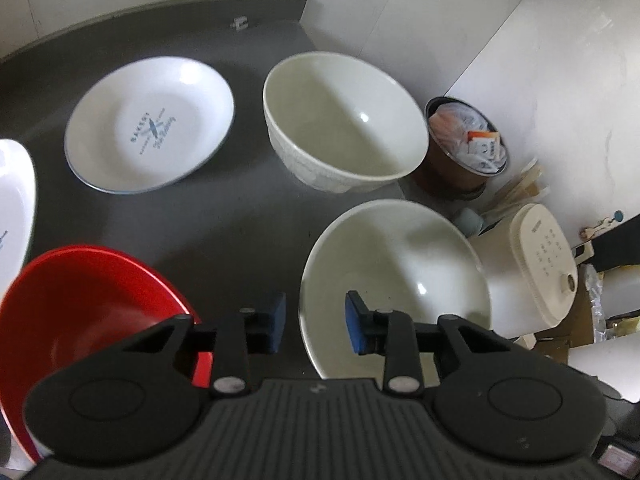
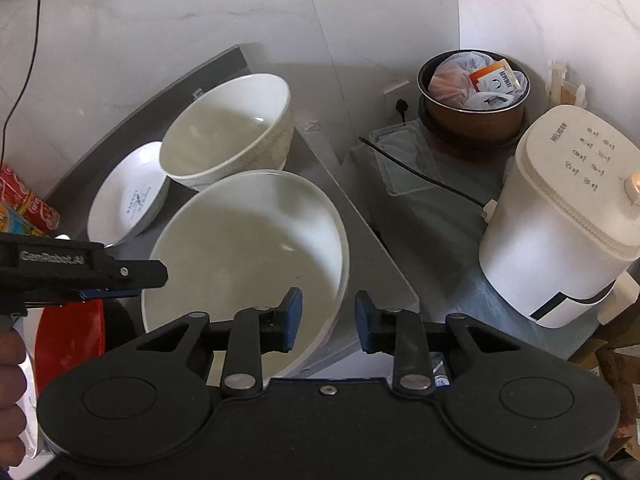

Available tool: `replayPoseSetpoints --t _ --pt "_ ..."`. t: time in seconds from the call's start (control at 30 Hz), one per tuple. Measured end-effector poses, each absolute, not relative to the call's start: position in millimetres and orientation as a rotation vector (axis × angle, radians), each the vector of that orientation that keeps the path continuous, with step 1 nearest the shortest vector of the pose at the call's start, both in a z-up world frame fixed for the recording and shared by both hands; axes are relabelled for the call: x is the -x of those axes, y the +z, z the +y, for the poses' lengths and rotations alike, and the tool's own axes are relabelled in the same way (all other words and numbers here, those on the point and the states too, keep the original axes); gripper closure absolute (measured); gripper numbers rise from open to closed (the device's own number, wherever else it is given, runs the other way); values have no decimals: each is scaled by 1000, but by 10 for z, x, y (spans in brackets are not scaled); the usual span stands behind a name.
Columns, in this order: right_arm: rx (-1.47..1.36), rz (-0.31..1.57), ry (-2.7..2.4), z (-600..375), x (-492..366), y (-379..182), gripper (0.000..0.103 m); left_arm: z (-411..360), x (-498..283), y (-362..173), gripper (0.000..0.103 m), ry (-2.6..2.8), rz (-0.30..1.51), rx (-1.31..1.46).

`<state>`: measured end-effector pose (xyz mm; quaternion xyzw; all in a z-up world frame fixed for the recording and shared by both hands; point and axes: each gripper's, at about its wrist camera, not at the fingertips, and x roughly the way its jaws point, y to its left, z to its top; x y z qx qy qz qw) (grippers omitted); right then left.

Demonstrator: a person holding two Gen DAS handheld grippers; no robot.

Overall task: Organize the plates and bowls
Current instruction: 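Close both grippers on the large white bowl rim and lift it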

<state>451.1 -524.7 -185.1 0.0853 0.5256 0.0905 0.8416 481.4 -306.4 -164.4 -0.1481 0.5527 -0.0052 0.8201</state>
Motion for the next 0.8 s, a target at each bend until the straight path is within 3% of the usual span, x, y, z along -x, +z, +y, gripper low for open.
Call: replayPoseSetpoints --t 0.17,0.23,0.3,0.37,0.8 --pt "-162 1122 209 -5233 -4561 -1891 80 -3080 -4856 -1753 82 11 1209 332" --pt "-152 1129 219 -5214 -4575 -1912 83 -3083 -4874 -1800 93 17 1229 350" --pt "-135 1128 217 -5201 -4578 -1922 85 -3063 -4885 -1824 98 31 1241 362" --pt "-121 1122 210 -5195 -4576 -1917 90 -3049 -4887 -1816 98 29 1240 367" --pt "-99 1009 262 -5079 -4510 -1494 90 -2911 -4714 -1456 98 11 1161 376"
